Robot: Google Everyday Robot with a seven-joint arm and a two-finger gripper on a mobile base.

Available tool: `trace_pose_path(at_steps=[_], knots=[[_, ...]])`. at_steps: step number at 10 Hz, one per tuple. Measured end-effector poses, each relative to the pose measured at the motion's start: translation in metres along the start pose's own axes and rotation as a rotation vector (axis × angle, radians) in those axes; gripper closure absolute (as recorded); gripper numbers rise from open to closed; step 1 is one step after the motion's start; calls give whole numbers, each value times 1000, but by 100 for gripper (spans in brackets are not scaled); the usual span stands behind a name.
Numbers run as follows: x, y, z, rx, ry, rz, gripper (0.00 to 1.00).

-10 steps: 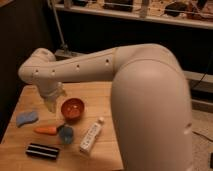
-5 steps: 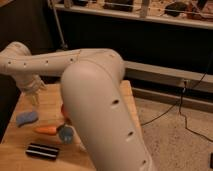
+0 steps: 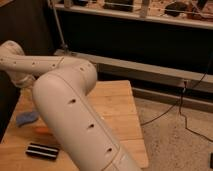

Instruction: Place the white sponge in the ceramic bowl

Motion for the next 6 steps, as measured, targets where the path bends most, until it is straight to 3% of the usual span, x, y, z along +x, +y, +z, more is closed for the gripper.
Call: trace_pose_path(at_steps=[2,6], knots=[[-12,4,23,-37,-9,-86,35],[-14,27,47,-105,-80,-125,35]])
